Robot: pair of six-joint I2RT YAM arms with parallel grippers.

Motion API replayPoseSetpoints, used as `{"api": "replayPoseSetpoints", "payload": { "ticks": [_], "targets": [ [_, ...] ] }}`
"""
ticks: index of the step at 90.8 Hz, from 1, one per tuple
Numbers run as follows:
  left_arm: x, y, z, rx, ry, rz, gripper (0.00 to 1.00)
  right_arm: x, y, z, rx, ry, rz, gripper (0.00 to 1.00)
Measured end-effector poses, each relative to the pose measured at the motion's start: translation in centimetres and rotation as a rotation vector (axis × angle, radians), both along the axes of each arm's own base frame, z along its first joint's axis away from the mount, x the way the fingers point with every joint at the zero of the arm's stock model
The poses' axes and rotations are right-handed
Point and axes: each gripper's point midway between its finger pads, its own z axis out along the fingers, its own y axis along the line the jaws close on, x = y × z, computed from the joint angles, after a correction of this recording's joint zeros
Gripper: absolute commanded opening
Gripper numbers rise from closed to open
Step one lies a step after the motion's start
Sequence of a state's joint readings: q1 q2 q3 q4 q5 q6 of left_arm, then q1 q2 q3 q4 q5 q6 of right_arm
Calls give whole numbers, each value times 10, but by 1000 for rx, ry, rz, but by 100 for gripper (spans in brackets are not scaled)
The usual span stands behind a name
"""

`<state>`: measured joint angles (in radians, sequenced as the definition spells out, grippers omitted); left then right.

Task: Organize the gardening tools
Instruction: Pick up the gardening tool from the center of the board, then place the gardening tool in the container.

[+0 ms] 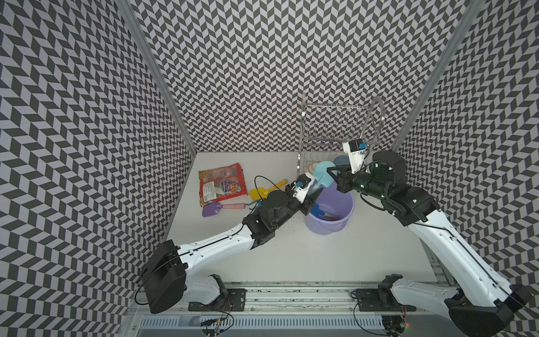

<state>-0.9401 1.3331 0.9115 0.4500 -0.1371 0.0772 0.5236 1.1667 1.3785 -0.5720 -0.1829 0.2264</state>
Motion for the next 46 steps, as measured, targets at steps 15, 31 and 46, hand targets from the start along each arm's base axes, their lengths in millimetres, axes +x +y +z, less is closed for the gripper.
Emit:
{"api": "replayPoseSetpoints", "payload": {
  "ticks": [15,31,46],
  "targets": [
    [-1,22,19,-91,-15,73,100,9,-20,1,-61,-21,-111,0],
    [10,64,36,-203,-4,240,100,13,-45,9,-114,-73,-232,0],
    [48,118,26,-294,112,476,100,13,-64,12,-143,-132,-320,0]
  ]
}}
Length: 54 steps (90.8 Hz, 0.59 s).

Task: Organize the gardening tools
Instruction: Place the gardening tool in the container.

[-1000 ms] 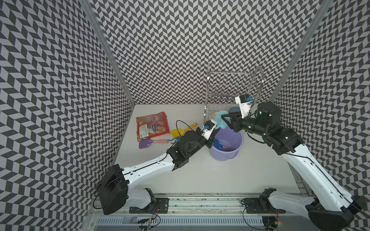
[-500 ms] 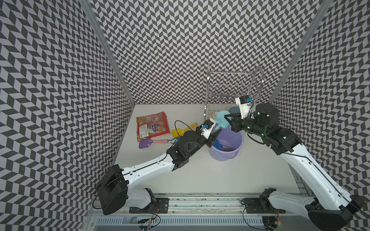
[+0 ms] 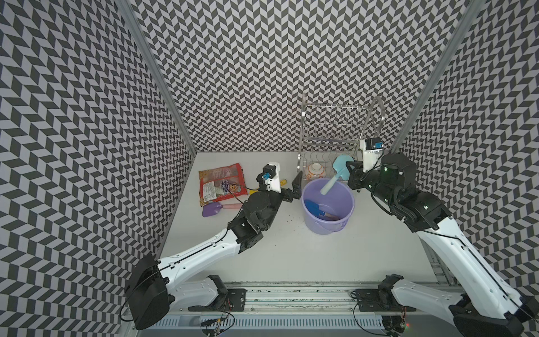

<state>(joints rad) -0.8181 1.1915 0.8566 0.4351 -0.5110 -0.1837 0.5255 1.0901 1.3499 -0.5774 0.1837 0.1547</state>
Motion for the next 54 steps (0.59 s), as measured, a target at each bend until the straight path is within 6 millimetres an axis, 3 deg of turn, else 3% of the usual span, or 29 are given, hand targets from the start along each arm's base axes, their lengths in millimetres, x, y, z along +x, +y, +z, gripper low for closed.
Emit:
{"api": "replayPoseSetpoints", "payload": {
  "ticks": [10,18,32,54],
  "targets": [
    [24,40,-19,-62,93,131,100,3,-6,-14,-33,-8,-34,0],
    [36,61,-33,-100,150,192,100,9,-9,-33,-70,5,-58,0],
    [47,76,-54,-143,227,227,100,15,-12,-63,-113,27,-82,0],
    [62,82,-91,-117,332,242,100,20,-11,-99,-136,47,-89,0]
  ]
}}
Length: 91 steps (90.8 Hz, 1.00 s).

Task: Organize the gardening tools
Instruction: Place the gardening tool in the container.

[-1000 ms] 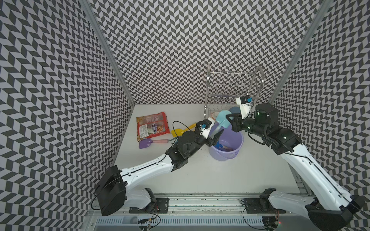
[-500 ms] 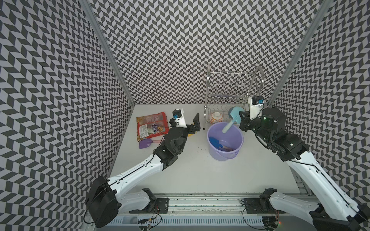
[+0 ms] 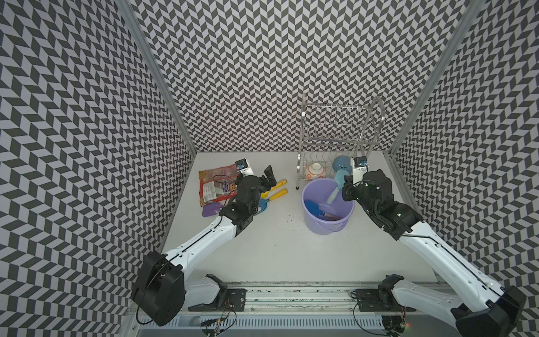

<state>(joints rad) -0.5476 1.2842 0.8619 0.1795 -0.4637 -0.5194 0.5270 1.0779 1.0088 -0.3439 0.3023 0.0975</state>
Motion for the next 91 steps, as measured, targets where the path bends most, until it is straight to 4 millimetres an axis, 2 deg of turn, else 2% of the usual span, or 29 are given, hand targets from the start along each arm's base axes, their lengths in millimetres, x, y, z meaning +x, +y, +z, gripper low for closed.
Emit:
{"api": "replayPoseSetpoints", "payload": {
  "ticks": [22,45,66,79,91],
  "targets": [
    [14,-3,-42,41,117,-36,100,6,-1,-34,-28,36,-24,4],
    [37,-15,-68,127,195,-119,100,8,-2,-69,-32,91,-55,12],
    [52,-27,-99,258,275,-221,95,6,-3,-87,-8,117,-69,30],
    [52,-34,-124,311,333,-295,92,5,-3,-92,-1,129,-72,41],
    [50,-39,-138,319,362,-339,92,5,-2,-93,9,134,-72,51]
  ]
}}
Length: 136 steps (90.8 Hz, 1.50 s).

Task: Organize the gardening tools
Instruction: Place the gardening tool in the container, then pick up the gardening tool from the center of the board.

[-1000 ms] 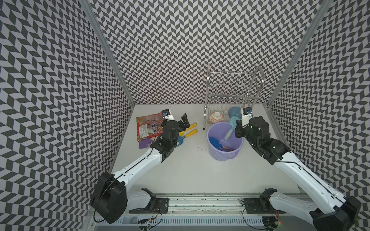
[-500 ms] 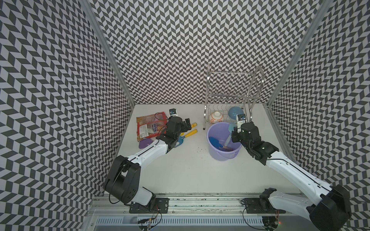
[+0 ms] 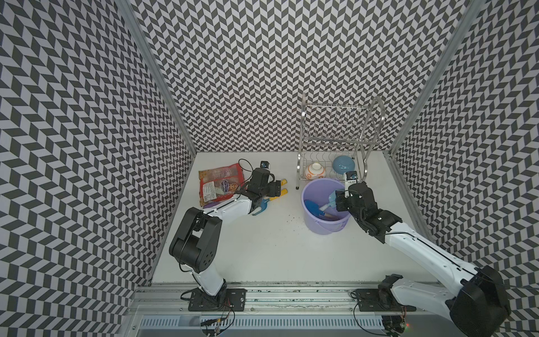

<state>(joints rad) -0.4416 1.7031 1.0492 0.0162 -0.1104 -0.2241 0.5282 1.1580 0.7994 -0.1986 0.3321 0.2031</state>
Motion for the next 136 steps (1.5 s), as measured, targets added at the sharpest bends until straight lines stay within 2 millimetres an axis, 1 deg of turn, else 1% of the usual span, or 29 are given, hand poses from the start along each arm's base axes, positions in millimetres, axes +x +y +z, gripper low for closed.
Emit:
{"api": "replayPoseSetpoints", "payload": {
  "ticks": [11,23,28,29,31,32,35,44,54,62,87,108,117,136],
  "targets": [
    [0,0,-8,-5,21,4,94,-1,0,-2,1,14,-2,61],
    [3,7,-9,-35,31,54,97,-2,0,2,4,20,-5,74],
    [5,14,-8,-46,31,93,99,-2,-1,5,9,18,-9,81],
    [5,15,-8,-49,31,101,100,-2,-2,6,11,17,-12,85],
    [6,18,-8,-54,30,120,100,-3,-2,7,16,16,-15,94],
    [6,20,-8,-55,30,128,100,-3,-2,8,14,14,-15,97],
    [6,25,-7,-64,28,160,100,-4,-4,11,22,8,-21,100],
    [6,40,0,-95,16,259,100,-7,-7,21,36,-17,-28,100],
    [5,59,13,-136,-9,391,100,-10,-9,30,53,-28,-38,100],
    [3,75,16,-159,-15,500,100,-10,-9,35,65,-31,-42,100],
    [-13,119,-1,-222,41,759,100,-14,-12,41,71,-7,-62,100],
    [-42,160,-11,-305,56,936,100,-15,-16,38,63,3,-81,100],
    [-46,172,-14,-338,59,991,100,-15,-17,37,58,6,-85,100],
    [-46,184,-17,-398,68,1053,100,-12,-18,31,33,20,-96,100]
  ]
}}
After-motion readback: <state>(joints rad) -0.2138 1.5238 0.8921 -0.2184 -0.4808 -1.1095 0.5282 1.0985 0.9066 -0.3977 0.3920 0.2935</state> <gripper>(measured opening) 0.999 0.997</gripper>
